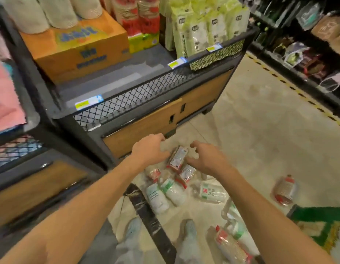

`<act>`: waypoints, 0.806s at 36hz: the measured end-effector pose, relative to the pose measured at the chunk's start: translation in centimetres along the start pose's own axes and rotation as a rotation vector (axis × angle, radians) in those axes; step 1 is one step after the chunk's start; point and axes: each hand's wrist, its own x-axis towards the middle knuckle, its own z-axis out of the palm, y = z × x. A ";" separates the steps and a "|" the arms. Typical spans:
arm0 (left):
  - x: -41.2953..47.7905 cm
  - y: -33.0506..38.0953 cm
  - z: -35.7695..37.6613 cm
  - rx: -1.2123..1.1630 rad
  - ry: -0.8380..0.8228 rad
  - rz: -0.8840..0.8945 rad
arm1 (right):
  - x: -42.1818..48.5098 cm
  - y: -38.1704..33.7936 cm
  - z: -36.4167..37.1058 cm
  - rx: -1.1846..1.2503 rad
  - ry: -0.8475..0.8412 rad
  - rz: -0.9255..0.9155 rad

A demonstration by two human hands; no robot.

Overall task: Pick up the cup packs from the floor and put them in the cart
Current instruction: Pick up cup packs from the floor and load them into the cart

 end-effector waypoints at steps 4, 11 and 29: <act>3.3 -2.0 5.7 -0.127 0.015 -0.229 | 5.5 3.2 4.4 0.051 -0.079 -0.071; 9.0 -6.3 20.4 -0.374 0.108 -0.527 | 13.6 9.8 17.1 0.068 -0.196 -0.058; 21.9 -25.4 61.0 -0.597 0.105 -0.979 | 30.0 21.0 59.3 0.130 -0.335 0.005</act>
